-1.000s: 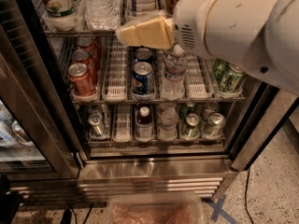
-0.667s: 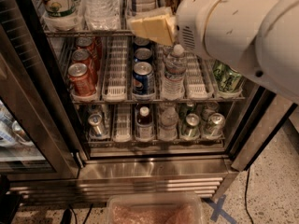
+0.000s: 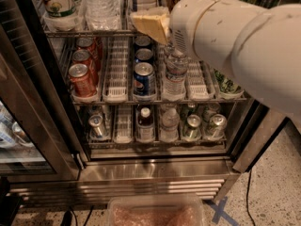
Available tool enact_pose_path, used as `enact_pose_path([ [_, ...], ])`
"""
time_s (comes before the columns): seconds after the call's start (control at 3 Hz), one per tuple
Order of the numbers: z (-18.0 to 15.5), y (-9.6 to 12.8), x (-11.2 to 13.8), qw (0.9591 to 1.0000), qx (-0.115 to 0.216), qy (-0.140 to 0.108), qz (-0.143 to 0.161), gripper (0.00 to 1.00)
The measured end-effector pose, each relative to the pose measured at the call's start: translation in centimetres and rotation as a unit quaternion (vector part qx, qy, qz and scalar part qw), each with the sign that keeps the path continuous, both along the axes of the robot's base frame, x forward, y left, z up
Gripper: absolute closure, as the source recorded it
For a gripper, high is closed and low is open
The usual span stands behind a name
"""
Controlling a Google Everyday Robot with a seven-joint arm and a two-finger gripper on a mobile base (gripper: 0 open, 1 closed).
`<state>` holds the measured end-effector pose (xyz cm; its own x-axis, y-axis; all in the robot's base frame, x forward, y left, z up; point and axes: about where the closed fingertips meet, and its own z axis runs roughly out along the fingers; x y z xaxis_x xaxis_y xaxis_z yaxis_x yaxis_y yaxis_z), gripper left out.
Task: Pick blue plastic bottle from top shelf of fridge
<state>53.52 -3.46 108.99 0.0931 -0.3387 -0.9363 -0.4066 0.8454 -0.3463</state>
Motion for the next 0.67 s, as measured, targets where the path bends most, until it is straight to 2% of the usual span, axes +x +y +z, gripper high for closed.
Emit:
enact_pose_path([
  [0.33, -0.81, 0.33, 0.69, 1.0, 0.004, -0.007, -0.005, 0.18],
  [0.67, -1.14, 0.96, 1.4, 0.9998, 0.01, -0.016, -0.007, 0.21],
])
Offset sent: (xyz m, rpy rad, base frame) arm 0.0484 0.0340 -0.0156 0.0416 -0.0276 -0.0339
